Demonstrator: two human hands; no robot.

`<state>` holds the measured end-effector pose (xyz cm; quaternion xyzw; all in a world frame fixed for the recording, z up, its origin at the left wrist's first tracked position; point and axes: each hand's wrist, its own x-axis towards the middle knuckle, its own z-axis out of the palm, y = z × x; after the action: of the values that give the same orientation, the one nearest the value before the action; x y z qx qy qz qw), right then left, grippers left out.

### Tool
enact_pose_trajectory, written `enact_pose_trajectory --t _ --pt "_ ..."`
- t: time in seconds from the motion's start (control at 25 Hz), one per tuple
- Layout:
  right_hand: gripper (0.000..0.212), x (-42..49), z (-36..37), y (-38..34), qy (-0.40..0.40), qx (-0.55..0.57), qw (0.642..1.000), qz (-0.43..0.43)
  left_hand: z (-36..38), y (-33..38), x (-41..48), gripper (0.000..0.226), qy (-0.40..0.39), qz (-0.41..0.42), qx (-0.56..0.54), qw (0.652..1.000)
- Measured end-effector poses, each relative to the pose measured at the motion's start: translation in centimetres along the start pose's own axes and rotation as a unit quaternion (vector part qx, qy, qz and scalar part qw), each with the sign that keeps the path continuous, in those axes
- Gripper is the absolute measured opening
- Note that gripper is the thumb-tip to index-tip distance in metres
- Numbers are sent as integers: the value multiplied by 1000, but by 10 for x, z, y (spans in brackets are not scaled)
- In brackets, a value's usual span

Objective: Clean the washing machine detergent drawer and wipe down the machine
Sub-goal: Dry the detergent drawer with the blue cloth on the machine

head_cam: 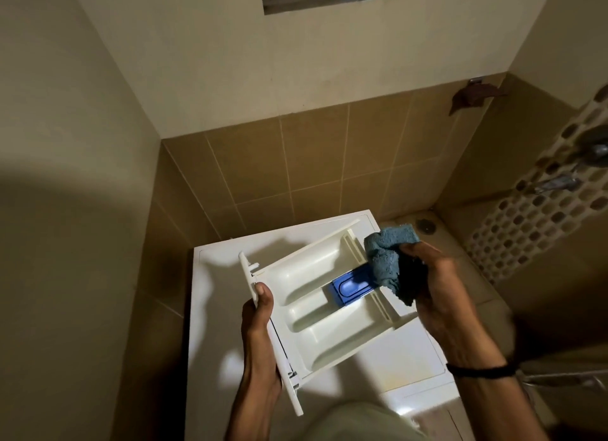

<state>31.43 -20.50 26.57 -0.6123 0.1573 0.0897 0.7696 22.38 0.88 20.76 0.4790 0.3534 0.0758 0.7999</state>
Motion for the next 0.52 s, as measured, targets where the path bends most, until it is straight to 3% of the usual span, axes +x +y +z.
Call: enact_pose_trajectory --t 0.12,0.16,0.24,0.36,0.48,0.52 --pt "17 3 6 15 56 -29 992 -111 0 -2 -2 84 -4 21 29 999" --pt "21 3 11 16 58 -92 978 -177 1 -3 -3 77 -1 33 48 998" --pt "23 1 37 27 29 -249 923 -293 5 -5 -7 63 -9 79 99 992" --pt "6 -14 82 61 -17 -361 850 -383 12 -11 -15 71 -27 145 187 971" --pt "28 -19 90 79 -100 -457 711 -525 11 -14 -17 71 -15 156 149 976" --pt "29 -10 83 77 -135 -477 703 -510 9 -12 -17 71 -9 169 153 974"
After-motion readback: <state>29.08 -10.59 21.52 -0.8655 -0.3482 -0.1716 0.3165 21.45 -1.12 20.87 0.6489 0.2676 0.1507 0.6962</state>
